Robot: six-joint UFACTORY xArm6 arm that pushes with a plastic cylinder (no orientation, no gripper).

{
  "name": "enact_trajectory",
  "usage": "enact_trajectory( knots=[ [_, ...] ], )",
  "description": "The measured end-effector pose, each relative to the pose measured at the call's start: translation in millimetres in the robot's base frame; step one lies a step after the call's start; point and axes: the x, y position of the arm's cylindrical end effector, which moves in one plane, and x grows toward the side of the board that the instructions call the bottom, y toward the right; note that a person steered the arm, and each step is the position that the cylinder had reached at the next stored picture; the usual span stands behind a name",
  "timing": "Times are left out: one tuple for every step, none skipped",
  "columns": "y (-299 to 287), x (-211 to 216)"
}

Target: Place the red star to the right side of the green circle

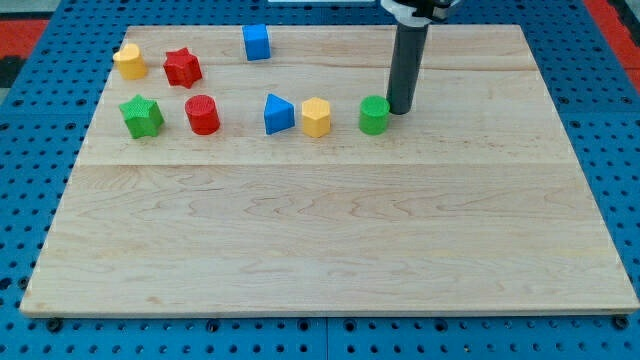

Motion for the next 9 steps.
enact_trajectory(
  knots=[
    [39, 47],
    [-5, 100],
    [-105, 102],
    [-262, 97],
    [-398, 56],
    [-398, -10],
    [-396, -87],
    [-353, -125],
    [-319, -96]
  ],
)
